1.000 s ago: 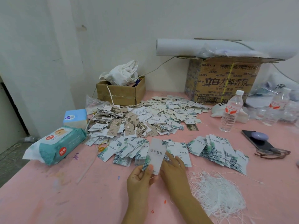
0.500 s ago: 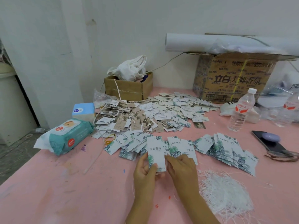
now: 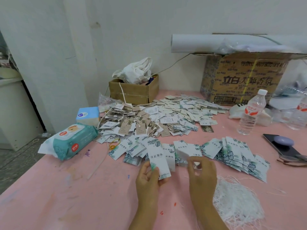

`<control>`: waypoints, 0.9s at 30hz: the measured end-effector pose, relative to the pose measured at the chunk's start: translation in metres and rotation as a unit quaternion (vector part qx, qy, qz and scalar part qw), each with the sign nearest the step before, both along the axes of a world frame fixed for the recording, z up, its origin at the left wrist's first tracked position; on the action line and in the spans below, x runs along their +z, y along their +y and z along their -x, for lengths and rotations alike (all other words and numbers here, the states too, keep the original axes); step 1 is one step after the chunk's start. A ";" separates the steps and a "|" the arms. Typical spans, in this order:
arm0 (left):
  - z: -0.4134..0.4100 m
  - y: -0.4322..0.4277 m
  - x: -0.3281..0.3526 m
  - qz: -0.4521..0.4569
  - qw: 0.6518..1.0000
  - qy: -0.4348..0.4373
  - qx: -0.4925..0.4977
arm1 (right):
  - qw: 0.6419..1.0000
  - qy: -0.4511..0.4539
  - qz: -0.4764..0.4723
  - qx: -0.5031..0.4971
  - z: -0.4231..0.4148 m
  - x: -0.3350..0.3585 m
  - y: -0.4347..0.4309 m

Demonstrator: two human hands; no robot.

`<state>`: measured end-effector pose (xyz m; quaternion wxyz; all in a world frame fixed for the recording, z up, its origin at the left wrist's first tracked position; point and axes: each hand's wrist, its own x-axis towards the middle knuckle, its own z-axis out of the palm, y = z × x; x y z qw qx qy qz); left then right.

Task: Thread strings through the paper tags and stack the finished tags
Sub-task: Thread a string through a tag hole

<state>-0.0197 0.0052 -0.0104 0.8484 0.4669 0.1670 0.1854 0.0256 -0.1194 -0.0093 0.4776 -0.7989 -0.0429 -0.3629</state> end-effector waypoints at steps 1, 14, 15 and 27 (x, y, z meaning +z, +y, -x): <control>-0.001 -0.001 -0.001 -0.011 1.000 0.006 -0.008 | 0.999 -0.032 -0.014 -0.012 0.000 0.002 -0.004; 0.004 -0.007 0.010 -0.011 0.995 -0.003 -0.104 | 0.939 -0.215 0.250 0.102 0.004 0.000 0.004; 0.003 -0.008 0.010 0.007 0.995 -0.003 -0.104 | 0.937 -0.215 0.250 0.115 0.004 0.000 0.003; 0.010 -0.003 0.007 0.134 0.980 -0.015 -0.149 | 0.929 -0.151 0.227 0.252 0.007 0.003 0.009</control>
